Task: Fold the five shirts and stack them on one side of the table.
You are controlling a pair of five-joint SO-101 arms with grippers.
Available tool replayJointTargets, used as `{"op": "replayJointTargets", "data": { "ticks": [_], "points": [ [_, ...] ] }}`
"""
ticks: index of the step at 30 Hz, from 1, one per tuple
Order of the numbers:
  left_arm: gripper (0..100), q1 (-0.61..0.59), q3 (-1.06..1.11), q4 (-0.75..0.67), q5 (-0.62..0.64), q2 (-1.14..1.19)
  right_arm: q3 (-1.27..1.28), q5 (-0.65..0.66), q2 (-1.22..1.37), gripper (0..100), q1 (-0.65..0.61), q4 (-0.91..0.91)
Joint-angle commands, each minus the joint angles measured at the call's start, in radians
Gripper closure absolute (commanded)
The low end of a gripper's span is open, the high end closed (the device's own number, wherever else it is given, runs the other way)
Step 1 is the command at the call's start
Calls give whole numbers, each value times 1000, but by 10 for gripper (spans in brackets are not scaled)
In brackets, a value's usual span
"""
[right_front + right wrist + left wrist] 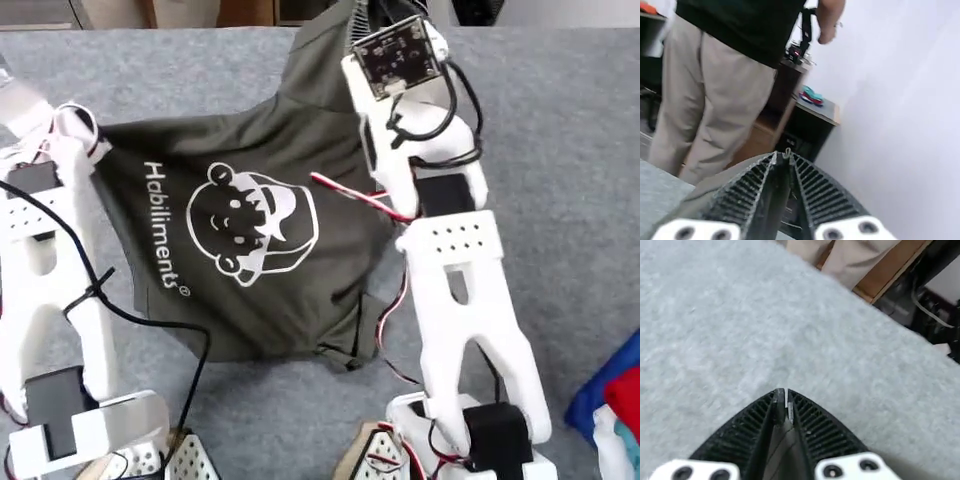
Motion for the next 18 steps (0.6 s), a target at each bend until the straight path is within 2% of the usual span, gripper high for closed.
{"op": "replayJointTargets", "data": {
  "ticks": [1, 4, 7, 13, 18],
  "points": [
    [981, -21, -52, 46, -6, -7, -21, -37, -2, 995, -24, 14],
    [981, -14, -57, 121, -17, -7, -24, -80, -12, 995, -22, 89],
    [981, 8, -60, 221, -83, -7, -31, -106, -36, 995, -21, 204],
    [981, 20, -109, 491, -209, -7, -35, -106, -165, 995, -22, 488],
    [981, 17, -158, 640, -273, -8, -30, -97, -298, 995, -27, 746]
  ]
}}
